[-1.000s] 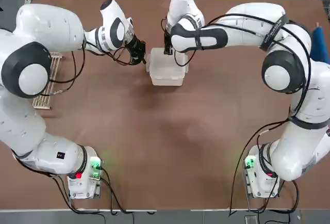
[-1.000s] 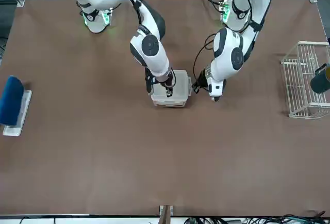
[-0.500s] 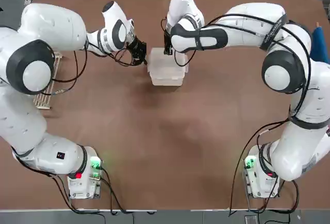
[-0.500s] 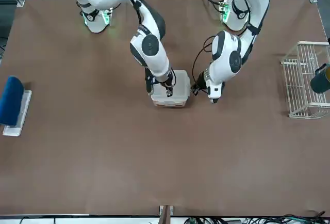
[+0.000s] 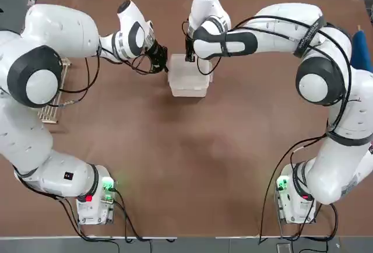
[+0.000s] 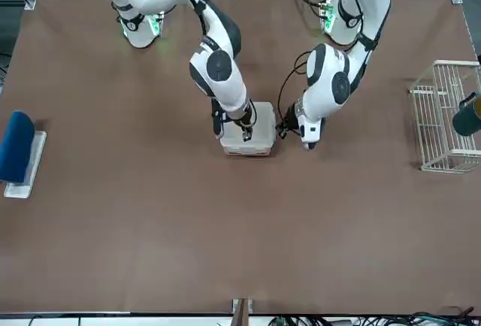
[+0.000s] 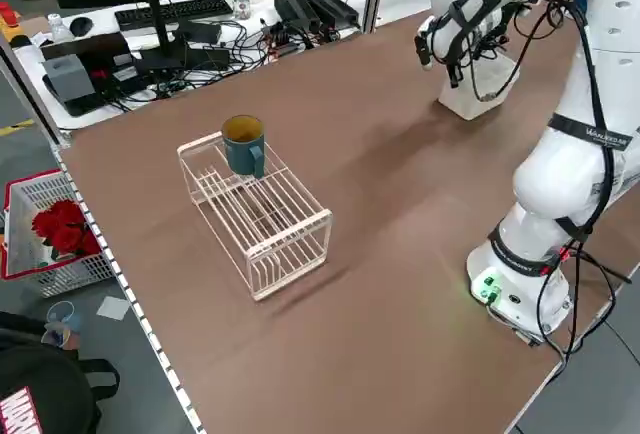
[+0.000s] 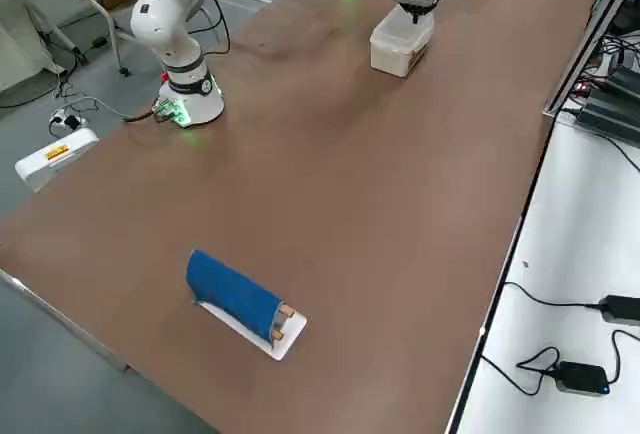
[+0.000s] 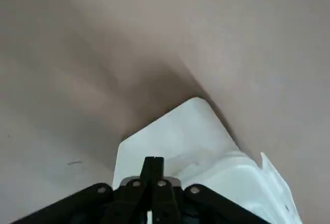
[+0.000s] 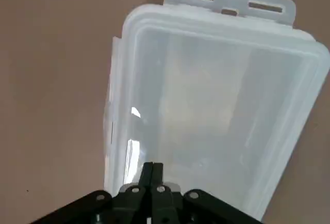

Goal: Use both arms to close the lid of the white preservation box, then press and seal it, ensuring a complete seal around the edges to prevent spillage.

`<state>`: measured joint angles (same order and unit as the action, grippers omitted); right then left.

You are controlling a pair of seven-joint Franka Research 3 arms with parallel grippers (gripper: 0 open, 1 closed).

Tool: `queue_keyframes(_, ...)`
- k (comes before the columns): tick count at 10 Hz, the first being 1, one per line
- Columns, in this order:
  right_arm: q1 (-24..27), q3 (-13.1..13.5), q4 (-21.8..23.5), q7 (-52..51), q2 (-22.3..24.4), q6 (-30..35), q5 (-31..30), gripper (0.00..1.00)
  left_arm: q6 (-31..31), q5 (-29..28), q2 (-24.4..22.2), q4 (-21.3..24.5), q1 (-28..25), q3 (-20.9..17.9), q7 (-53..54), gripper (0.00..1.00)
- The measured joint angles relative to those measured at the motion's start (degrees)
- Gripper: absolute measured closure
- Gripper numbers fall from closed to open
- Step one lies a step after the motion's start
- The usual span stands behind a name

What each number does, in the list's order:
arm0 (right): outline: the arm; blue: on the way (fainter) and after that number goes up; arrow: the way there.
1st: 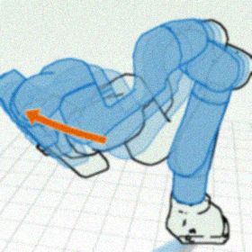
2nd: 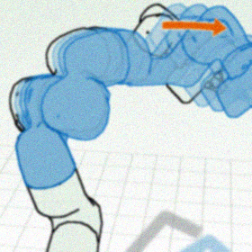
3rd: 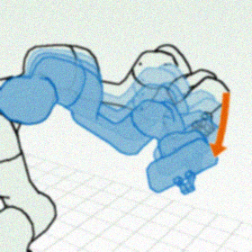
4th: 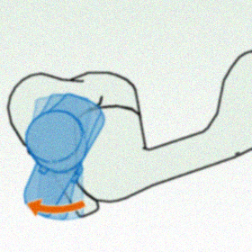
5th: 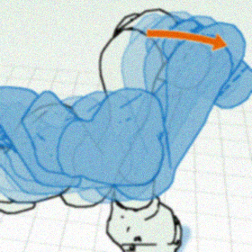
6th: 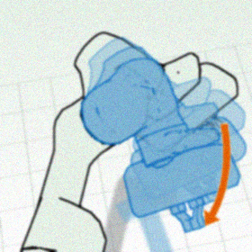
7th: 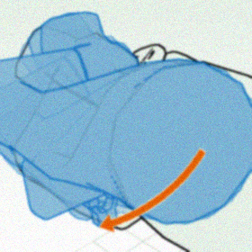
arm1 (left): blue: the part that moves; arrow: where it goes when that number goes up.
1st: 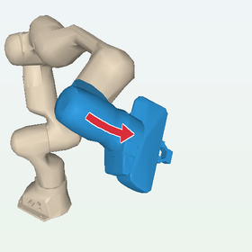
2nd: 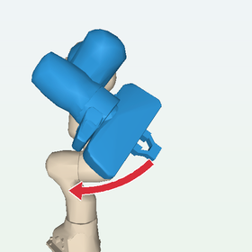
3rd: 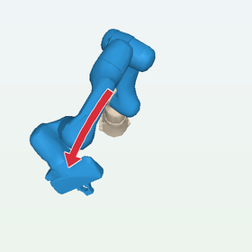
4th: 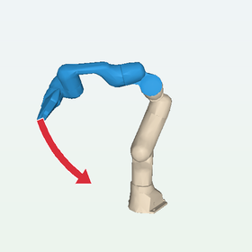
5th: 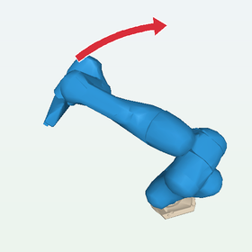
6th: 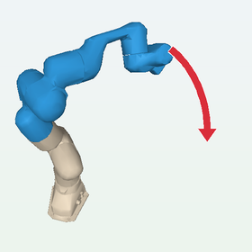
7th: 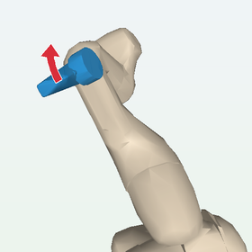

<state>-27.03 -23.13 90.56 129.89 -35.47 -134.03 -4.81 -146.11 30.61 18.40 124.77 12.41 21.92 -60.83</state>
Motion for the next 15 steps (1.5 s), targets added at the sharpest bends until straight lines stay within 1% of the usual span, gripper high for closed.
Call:
queue_keyframes(4, 0.0, 0.0, 0.0, 0.0, 0.0, -0.1, 0.0, 0.99, -1.5, 0.0, 1.0, 0.2, 0.2, 0.0, 0.0, 0.99)
queue_keyframes(15, 0.0, 0.0, 0.0, 0.1, -0.1, -0.2, -0.1, 0.99, -1.8, 0.0, 1.1, 0.1, 0.2, 0.0, -0.3, 0.99)
